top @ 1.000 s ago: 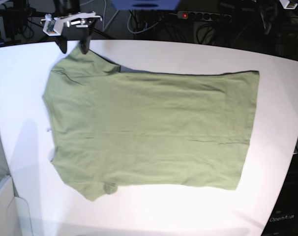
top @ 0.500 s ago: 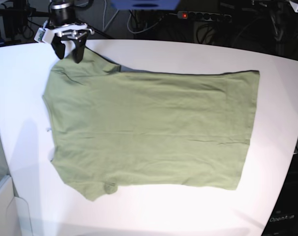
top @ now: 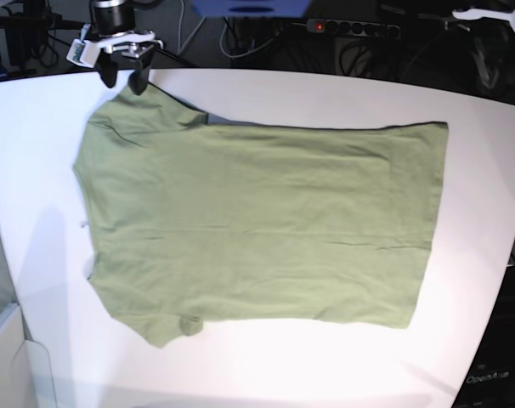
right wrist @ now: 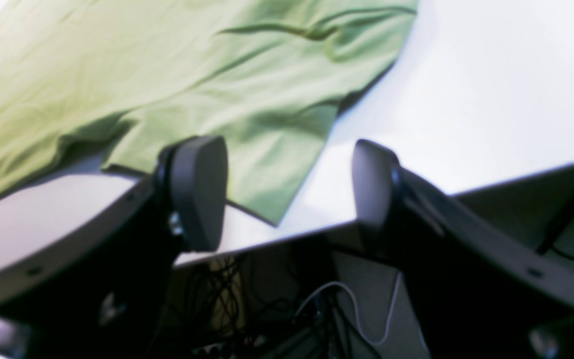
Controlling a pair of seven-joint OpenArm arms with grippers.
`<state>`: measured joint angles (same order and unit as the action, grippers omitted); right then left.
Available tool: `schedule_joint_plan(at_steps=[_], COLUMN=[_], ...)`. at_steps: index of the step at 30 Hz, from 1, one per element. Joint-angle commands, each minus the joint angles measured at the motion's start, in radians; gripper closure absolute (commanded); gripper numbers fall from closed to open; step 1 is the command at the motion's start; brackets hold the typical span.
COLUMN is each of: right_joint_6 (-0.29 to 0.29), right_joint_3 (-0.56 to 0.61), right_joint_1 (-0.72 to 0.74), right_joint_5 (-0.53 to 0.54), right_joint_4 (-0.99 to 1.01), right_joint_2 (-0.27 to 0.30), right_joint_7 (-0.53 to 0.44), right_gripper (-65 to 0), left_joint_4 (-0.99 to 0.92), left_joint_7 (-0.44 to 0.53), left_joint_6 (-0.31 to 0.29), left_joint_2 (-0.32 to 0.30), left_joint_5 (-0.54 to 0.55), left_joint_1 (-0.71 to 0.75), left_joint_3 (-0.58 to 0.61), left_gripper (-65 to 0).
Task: Fold the T-shirt properly
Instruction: 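Lower the right gripper onto the shirt's shoulder corner and grasp it, then lower the left gripper onto the opposite shoulder corner and grasp it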
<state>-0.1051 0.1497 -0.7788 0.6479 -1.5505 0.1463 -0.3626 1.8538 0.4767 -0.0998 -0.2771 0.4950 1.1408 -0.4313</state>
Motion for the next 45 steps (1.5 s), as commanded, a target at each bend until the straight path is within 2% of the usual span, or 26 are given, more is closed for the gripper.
schedule_joint_plan(at_steps=[1, 6, 13, 15, 18, 20, 28, 38, 41, 45], right_joint_6=[-0.011, -0.011, -0.011, -0.011, -0.011, -0.011, -0.011, -0.011, -0.011, -0.011], right_joint_3=[0.012, 0.044, 0.052, 0.051, 0.049, 0.049, 0.049, 0.049, 0.052, 0.052], right_joint_1=[0.000, 0.025, 0.034, 0.051, 0.057, 0.071, 0.078, 0.078, 0.077, 0.074], right_joint_5=[0.008, 0.008, 0.008, 0.008, 0.008, 0.008, 0.008, 0.003, 0.003, 0.003], right_joint_4=[-0.005, 0.012, 0.012, 0.012, 0.022, 0.026, 0.038, 0.032, 0.032, 0.032], right_joint_2=[0.003, 0.002, 0.002, 0.003, 0.005, 0.006, 0.008, 0.039, 0.066, 0.075], right_joint_7=[-0.005, -0.003, -0.006, 0.001, 0.003, 0.004, 0.003, -0.009, -0.045, -0.065], right_gripper=[-39.5, -39.2, -37.3, -31.9, -18.6, -11.9, -0.9, -1.2, -1.3, -1.3], left_joint_4=[0.017, 0.037, 0.034, 0.034, 0.034, 0.034, 0.033, 0.034, 0.033, 0.005], left_joint_7=[0.011, -0.060, -0.060, -0.060, -0.062, -0.062, -0.062, -0.062, -0.062, -0.062], left_joint_6=[0.008, 0.008, 0.008, 0.008, 0.008, 0.008, 0.008, 0.008, 0.008, 0.008], left_joint_2=[0.000, 0.006, 0.006, 0.006, 0.006, 0.006, 0.008, 0.008, 0.008, 0.008], left_joint_5=[0.003, 0.003, 0.003, 0.003, 0.003, 0.003, 0.003, 0.004, 0.003, 0.003], left_joint_1=[0.011, -0.009, -0.011, -0.017, -0.023, -0.025, -0.025, -0.037, -0.049, -0.052], left_joint_3=[-0.028, -0.053, -0.053, -0.053, -0.053, -0.053, -0.053, -0.053, -0.051, -0.048], left_gripper=[-26.8, -26.8, -26.8, -26.8, -26.8, -26.8, -26.8, -26.9, -26.9, -26.9])
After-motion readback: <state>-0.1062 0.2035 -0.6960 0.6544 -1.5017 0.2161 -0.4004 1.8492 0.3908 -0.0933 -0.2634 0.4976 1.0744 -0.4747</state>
